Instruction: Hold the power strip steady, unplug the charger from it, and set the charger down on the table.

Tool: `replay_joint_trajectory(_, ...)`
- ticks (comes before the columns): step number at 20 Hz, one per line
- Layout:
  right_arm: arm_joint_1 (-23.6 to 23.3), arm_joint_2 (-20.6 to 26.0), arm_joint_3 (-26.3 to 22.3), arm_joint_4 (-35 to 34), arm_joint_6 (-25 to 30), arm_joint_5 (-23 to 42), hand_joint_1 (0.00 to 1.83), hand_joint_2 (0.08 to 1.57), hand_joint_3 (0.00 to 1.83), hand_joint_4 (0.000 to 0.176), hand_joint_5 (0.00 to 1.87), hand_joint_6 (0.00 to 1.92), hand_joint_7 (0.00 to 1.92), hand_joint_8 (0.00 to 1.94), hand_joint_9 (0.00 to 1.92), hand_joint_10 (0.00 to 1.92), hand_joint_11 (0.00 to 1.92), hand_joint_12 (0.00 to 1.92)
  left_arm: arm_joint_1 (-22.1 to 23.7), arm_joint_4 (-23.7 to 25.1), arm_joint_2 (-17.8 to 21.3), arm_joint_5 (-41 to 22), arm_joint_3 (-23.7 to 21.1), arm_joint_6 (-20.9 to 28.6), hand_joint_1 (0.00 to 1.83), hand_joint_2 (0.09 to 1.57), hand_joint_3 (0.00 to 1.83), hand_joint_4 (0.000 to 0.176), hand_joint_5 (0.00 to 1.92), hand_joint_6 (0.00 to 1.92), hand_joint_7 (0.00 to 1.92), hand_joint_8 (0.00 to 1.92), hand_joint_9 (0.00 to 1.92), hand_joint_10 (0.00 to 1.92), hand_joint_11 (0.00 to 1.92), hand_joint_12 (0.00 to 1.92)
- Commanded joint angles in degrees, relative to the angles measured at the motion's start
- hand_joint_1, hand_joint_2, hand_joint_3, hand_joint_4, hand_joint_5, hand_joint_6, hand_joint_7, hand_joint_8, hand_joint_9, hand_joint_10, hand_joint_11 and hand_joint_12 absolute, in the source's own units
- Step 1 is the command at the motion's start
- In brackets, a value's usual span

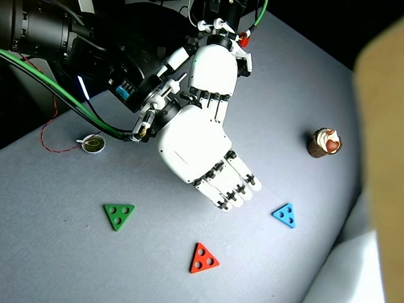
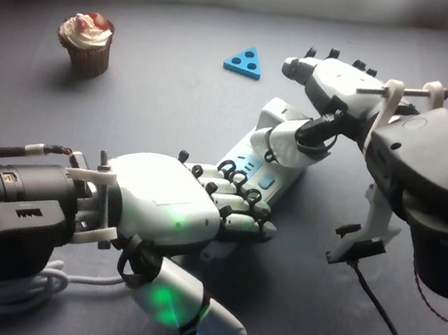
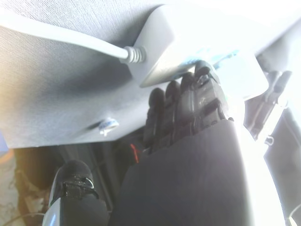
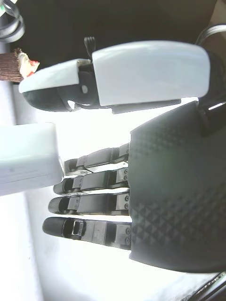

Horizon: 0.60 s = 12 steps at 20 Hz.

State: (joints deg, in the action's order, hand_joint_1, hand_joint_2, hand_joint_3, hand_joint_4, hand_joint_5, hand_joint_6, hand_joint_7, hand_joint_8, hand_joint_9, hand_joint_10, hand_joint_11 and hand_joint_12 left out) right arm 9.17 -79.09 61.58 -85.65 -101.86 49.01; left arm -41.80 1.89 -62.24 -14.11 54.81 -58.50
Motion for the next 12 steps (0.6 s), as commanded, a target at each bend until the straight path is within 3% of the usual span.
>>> replay_joint_trajectory(1,-0.1,0.3,0.3,4.2,0.4,2.3,0.97,1.06,0.0,0.0,0.2,0.0,0.2,0.0,0.2,0.0,0.0,0.56,-0.1,-0.3,0.1,-2.9,-0.1,0.1,0.0,1.01,0.0,0.0,0.14,0.01,0.12,0.01,0.09,0.01,0.07,0.03)
replay_joint_trajectory(12,0.0,-3.0,3.6,5.7,1.4,4.5,0.93,1.08,0.0,0.0,0.29,0.01,0.33,0.01,0.34,0.01,0.08,0.7,-1.0,-0.5,-1.4,-2.4,0.2,0.1,0.0,1.02,0.0,0.0,0.14,0.01,0.13,0.01,0.11,0.01,0.07,0.03)
